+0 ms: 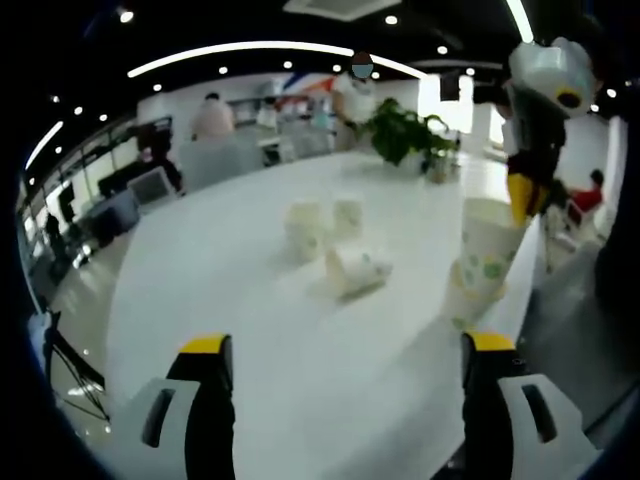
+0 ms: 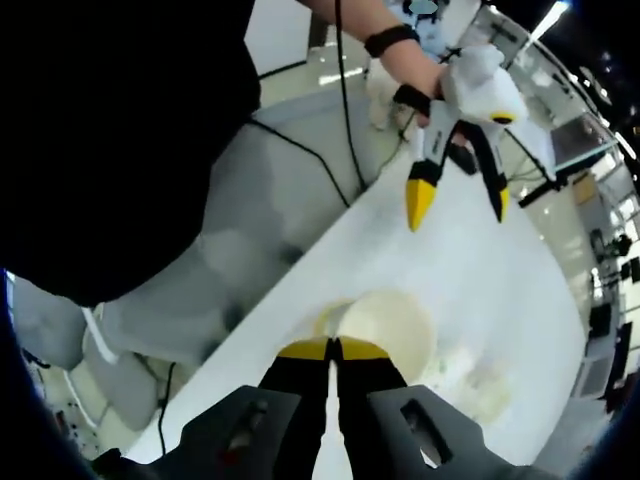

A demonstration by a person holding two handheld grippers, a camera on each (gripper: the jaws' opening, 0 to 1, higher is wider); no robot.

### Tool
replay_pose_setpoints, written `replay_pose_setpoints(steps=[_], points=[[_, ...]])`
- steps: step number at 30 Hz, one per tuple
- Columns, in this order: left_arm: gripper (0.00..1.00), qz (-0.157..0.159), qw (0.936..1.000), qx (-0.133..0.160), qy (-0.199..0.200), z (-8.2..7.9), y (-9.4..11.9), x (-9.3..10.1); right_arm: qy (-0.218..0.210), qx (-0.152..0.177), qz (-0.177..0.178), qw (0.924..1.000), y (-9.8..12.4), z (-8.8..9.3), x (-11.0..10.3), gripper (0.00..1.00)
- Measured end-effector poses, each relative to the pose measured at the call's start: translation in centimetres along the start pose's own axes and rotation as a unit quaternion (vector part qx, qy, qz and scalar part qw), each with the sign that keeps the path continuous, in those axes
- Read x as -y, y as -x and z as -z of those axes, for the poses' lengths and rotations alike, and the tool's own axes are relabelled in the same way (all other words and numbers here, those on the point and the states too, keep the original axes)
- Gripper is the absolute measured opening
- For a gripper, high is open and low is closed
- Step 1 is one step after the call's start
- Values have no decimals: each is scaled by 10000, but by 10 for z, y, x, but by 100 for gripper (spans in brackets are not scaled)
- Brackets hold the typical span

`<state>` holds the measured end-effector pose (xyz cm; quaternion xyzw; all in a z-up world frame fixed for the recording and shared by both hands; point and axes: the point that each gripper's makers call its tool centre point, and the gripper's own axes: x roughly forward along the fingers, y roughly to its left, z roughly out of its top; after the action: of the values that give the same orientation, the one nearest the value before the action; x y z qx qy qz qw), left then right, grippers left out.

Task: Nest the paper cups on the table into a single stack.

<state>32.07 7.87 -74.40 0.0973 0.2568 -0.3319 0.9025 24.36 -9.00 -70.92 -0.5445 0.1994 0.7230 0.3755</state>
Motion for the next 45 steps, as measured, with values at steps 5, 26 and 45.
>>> replay_pose_setpoints(steps=[5, 26, 45], points=[[94, -11, 10000, 1, 22, 0, 0, -1, 59, -51, -41, 10000, -4, 3, -2, 0], [94, -5, 10000, -36, 62, 3, -2, -2, -117, -104, -54, 9999, -30, 12, -6, 0], [94, -11, 9999, -51, 137, 11, 0, -1, -264, -178, -203, 9993, -51, 13, -7, 0]])
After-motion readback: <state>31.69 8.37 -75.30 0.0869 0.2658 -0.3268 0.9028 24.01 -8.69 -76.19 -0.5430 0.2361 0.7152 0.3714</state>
